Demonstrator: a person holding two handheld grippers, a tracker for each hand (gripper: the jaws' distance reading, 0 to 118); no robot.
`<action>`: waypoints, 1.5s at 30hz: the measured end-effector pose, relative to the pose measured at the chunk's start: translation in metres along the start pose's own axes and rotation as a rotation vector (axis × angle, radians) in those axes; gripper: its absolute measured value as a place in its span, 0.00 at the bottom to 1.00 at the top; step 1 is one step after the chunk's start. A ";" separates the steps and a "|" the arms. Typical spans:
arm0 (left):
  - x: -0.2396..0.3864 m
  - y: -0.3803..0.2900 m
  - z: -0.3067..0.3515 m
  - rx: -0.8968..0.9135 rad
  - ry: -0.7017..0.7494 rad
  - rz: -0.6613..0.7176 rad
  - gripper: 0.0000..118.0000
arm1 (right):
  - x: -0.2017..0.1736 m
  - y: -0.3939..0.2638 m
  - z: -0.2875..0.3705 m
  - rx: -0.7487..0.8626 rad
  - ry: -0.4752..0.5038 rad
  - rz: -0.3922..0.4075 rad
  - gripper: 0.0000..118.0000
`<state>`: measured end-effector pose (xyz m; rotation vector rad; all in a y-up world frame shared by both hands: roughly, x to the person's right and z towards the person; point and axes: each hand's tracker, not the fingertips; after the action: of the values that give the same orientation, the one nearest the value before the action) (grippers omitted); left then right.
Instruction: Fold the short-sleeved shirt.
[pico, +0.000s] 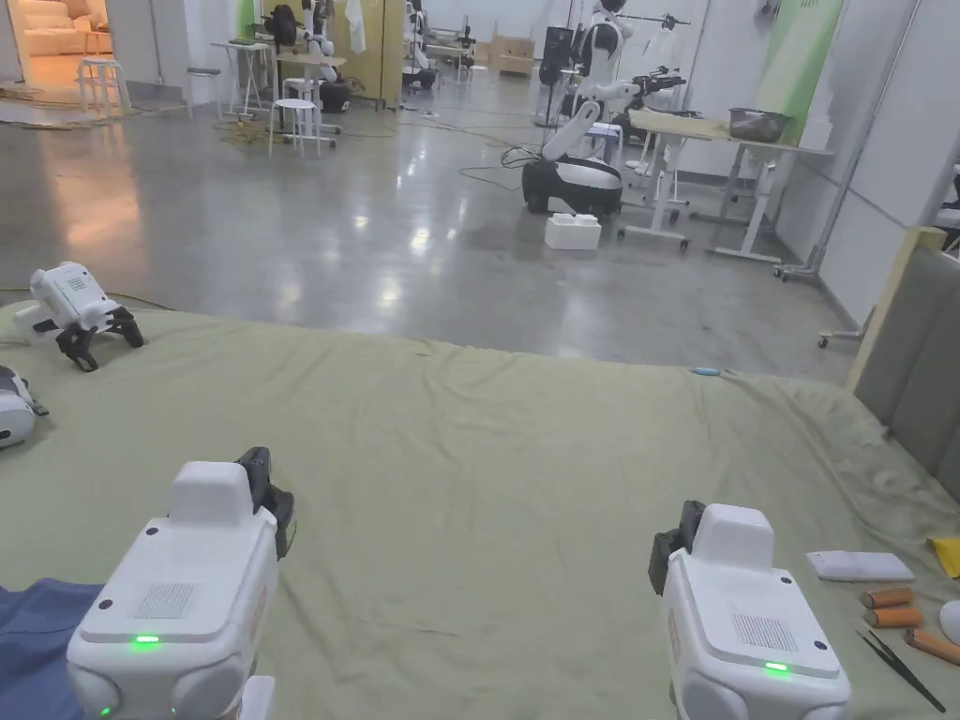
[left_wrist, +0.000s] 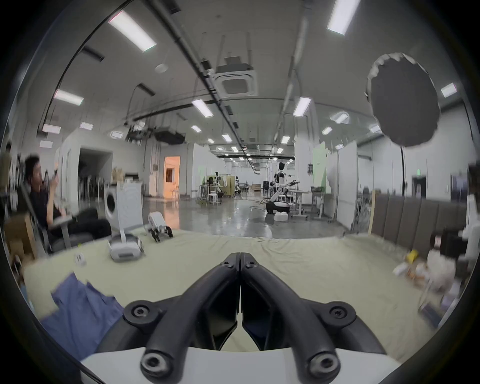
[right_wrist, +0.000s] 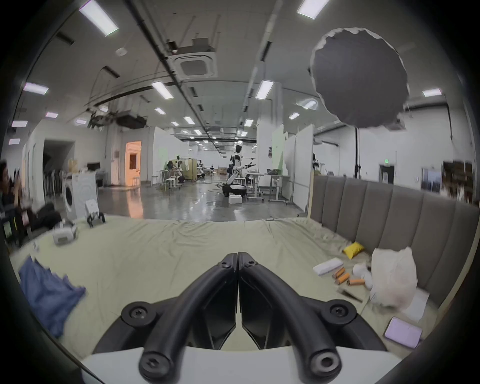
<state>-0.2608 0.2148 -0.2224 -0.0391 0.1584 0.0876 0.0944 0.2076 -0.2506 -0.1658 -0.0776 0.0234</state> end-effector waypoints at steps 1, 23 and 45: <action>-0.004 0.001 0.000 -0.005 0.009 0.073 0.01 | 0.003 0.002 0.000 -0.009 0.002 -0.065 0.00; 0.002 -0.030 -0.004 0.044 0.022 -1.024 0.00 | -0.042 -0.002 0.020 0.163 -0.015 1.070 0.00; -0.234 -0.039 -0.008 -0.583 0.219 0.079 0.00 | -0.045 -0.025 -0.014 -0.128 0.073 -0.014 0.00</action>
<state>-0.4891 0.1560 -0.1916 -0.6253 0.3495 0.2062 0.0512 0.1796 -0.2640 -0.2933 -0.0071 -0.0015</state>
